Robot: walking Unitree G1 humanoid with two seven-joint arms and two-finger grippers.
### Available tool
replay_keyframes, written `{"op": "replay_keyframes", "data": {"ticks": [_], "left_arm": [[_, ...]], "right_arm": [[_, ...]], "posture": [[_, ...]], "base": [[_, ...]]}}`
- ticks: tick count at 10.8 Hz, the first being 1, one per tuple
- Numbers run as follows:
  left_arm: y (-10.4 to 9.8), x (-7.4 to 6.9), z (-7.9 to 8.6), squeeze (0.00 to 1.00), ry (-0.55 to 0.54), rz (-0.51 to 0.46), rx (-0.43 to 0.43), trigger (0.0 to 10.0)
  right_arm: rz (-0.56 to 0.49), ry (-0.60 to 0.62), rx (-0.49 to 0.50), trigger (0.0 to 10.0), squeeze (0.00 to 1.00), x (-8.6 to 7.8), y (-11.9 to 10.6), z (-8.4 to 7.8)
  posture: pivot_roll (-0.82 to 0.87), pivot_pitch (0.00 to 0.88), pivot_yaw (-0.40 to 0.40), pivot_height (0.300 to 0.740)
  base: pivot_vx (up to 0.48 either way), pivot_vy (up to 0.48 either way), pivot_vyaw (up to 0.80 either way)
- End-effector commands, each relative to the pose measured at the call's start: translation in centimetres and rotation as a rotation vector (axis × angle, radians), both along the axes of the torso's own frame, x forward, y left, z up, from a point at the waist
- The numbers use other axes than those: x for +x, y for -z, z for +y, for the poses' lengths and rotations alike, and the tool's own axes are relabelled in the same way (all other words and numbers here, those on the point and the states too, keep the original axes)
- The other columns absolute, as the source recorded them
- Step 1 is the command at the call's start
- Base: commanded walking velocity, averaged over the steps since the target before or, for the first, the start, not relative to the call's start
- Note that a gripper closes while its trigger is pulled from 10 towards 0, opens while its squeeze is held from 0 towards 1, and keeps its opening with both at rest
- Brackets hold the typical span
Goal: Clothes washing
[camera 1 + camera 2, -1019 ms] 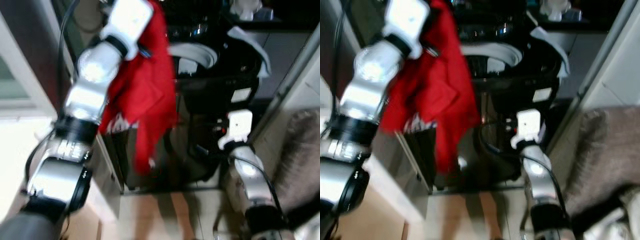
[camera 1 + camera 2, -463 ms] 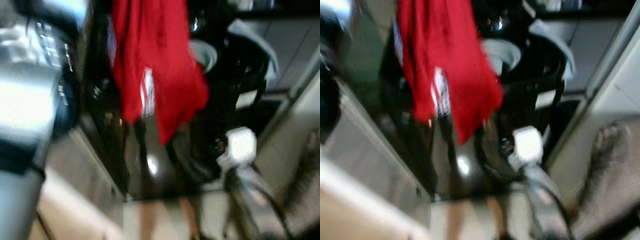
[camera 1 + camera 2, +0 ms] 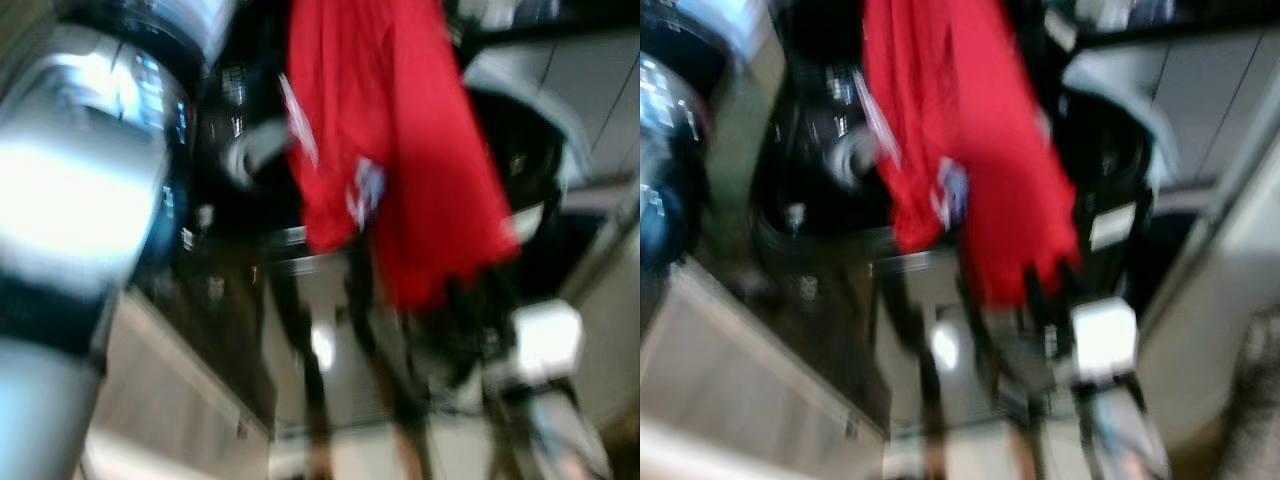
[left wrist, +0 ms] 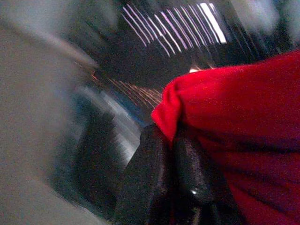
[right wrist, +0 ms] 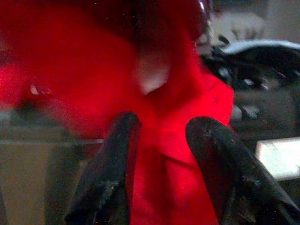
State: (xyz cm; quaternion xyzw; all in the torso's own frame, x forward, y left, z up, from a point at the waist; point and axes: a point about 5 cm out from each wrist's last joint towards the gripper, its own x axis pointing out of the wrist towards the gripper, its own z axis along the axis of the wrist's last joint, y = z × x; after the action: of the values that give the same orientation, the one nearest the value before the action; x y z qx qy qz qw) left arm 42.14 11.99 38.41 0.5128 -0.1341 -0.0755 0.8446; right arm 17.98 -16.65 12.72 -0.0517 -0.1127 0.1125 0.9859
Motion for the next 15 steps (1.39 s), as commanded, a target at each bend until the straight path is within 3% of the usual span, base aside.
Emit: {"op": "replay_keyframes", "data": {"ticks": [1, 3, 5, 6, 7, 8, 9, 10, 11, 12, 13, 14, 15], "left_arm": [[0.7, 0.1, -0.4, 1.00, -0.007, 0.022, 0.055, 10.0], [4.8, 0.8, 0.7, 1.00, -0.063, 0.127, 0.096, 10.0], [7.8, 0.9, 1.4, 1.00, -0.101, 0.195, 0.184, 10.0], [7.9, 1.0, 1.7, 1.00, -0.119, 0.184, 0.206, 10.0], [6.8, 0.9, 2.3, 1.00, -0.153, 0.109, 0.260, 10.0], [6.5, 0.9, 2.4, 1.00, -0.169, 0.044, 0.387, 10.0], [6.7, 0.9, 2.4, 1.00, -0.172, 0.000, 0.453, 10.0], [7.2, 0.9, 2.1, 0.00, -0.170, -0.065, 0.661, 10.0], [6.0, 0.7, 1.4, 0.00, -0.136, -0.213, 0.781, 10.0], [4.4, 0.5, 1.2, 0.00, -0.118, -0.227, 0.585, 10.0], [2.7, 0.3, 1.7, 0.00, -0.040, -0.121, 0.062, 10.0], [1.5, -0.2, 2.1, 0.00, 0.104, -0.074, -0.237, 10.0], [0.6, -0.8, 2.5, 0.00, 0.239, -0.070, -0.396, 10.0]], "right_arm": [[0.003, 0.001, -0.013, 10.0, 0.00, -0.6, -0.6, -0.3], [0.048, 0.001, -0.037, 10.0, 0.00, -2.6, -1.1, -0.5], [0.050, 0.034, -0.040, 10.0, 0.00, -2.8, -1.9, -0.5], [0.041, 0.040, -0.036, 10.0, 0.00, -2.8, -2.2, -0.5], [0.042, 0.050, -0.034, 10.0, 0.00, -1.9, -2.2, -0.5], [0.045, 0.048, -0.036, 10.0, 0.00, -1.7, -2.1, -0.4], [0.041, 0.053, -0.035, 10.0, 0.00, -1.6, -2.2, -0.3], [0.029, 0.066, -0.026, 10.0, 0.00, -1.3, -2.5, -0.2], [0.011, 0.081, -0.017, 10.0, 0.00, -0.9, -2.9, -0.3], [-0.004, 0.090, -0.015, 10.0, 0.00, -0.4, -3.0, -0.4], [-0.019, 0.104, 0.005, 10.0, 0.00, 0.4, -3.1, -0.5], [-0.026, 0.102, 0.012, 10.0, 0.00, 0.9, -3.0, -0.3], [-0.029, 0.093, 0.019, 10.0, 0.00, 1.4, -2.9, 0.0]], "posture": [[-0.26, 0.083, 0.167, 0.740], [-0.30, 0.132, 0.179, 0.740], [-0.32, 0.148, 0.186, 0.740], [-0.32, 0.148, 0.187, 0.740], [-0.32, 0.144, 0.187, 0.740], [-0.32, 0.144, 0.187, 0.740], [-0.32, 0.147, 0.194, 0.740], [-0.33, 0.144, 0.192, 0.740], [-0.34, 0.131, 0.193, 0.740], [-0.34, 0.126, 0.194, 0.740], [-0.32, 0.099, 0.197, 0.740], [-0.29, 0.078, 0.187, 0.740], [-0.27, 0.069, 0.178, 0.740]], "base": [[0.000, 0.000, 0.00], [0.000, 0.000, 0.00], [0.000, 0.000, 0.00], [0.000, 0.000, 0.00], [0.000, 0.000, 0.00], [0.000, 0.000, 0.00], [0.000, 0.000, 0.00], [0.000, 0.000, 0.00], [0.000, 0.000, 0.00], [0.000, 0.000, 0.00], [0.000, 0.000, 0.00], [0.000, 0.000, 0.00], [0.000, 0.000, 0.00]]}}
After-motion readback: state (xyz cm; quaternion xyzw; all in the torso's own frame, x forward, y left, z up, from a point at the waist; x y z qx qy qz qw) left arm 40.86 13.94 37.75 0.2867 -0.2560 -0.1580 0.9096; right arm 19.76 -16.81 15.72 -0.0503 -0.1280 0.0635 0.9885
